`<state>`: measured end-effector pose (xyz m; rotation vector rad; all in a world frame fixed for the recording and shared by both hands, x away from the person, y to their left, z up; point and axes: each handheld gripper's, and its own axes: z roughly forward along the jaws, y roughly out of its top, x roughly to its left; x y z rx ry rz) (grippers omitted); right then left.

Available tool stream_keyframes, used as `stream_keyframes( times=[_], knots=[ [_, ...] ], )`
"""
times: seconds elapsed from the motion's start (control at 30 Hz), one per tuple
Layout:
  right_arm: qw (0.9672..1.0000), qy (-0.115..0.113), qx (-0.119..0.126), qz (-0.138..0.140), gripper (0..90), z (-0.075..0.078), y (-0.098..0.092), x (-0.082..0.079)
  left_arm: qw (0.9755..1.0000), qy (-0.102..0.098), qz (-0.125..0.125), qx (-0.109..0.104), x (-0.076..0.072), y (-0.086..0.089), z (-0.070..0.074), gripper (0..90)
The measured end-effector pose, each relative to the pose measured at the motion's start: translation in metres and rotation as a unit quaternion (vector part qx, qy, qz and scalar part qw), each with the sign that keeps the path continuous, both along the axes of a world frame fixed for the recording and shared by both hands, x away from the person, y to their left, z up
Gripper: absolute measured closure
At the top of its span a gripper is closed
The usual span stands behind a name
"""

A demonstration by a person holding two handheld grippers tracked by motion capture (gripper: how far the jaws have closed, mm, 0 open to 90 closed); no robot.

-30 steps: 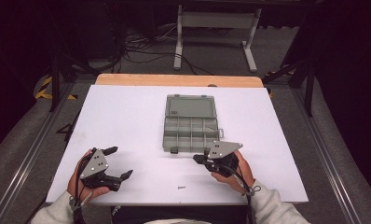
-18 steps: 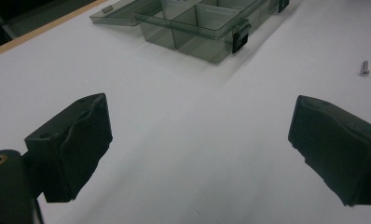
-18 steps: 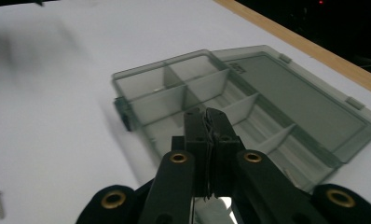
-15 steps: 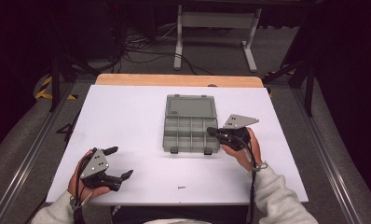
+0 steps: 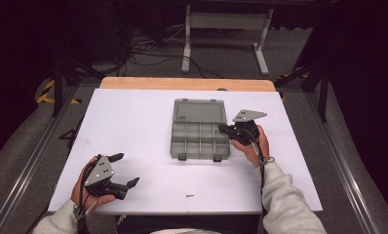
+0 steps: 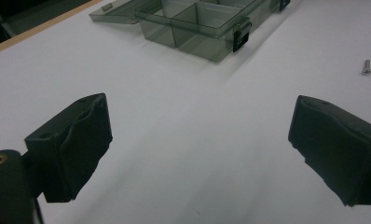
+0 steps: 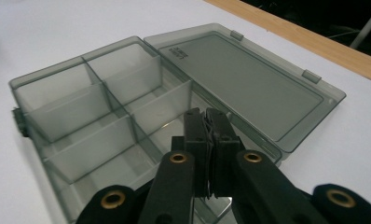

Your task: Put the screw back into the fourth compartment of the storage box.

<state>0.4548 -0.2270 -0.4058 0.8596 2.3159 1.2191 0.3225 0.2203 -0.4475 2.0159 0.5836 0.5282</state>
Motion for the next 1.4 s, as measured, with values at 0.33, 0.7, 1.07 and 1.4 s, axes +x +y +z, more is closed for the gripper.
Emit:
stream_keyframes(
  times=[0.33, 0.7, 1.07, 1.4],
  knots=[
    [0.9995, 0.023, 0.001, -0.022, 88.7, -0.012, -0.003, 0.017, 1.0000, 0.000, -0.001, 0.002, 0.001, 0.001, 0.000, 6.6],
    [0.9986, 0.040, 0.005, -0.035, 88.6, -0.019, -0.006, 0.020, 1.0000, 0.000, -0.001, 0.002, 0.000, 0.000, 0.000, 6.6],
    [0.9984, 0.040, 0.004, -0.038, 88.5, -0.021, -0.007, 0.019, 1.0000, -0.001, -0.002, 0.002, 0.000, 0.001, 0.000, 6.7],
    [0.9988, 0.028, 0.014, -0.039, 83.9, -0.016, -0.009, 0.014, 1.0000, -0.002, -0.002, 0.002, -0.001, 0.001, 0.000, 6.7]
  ],
)
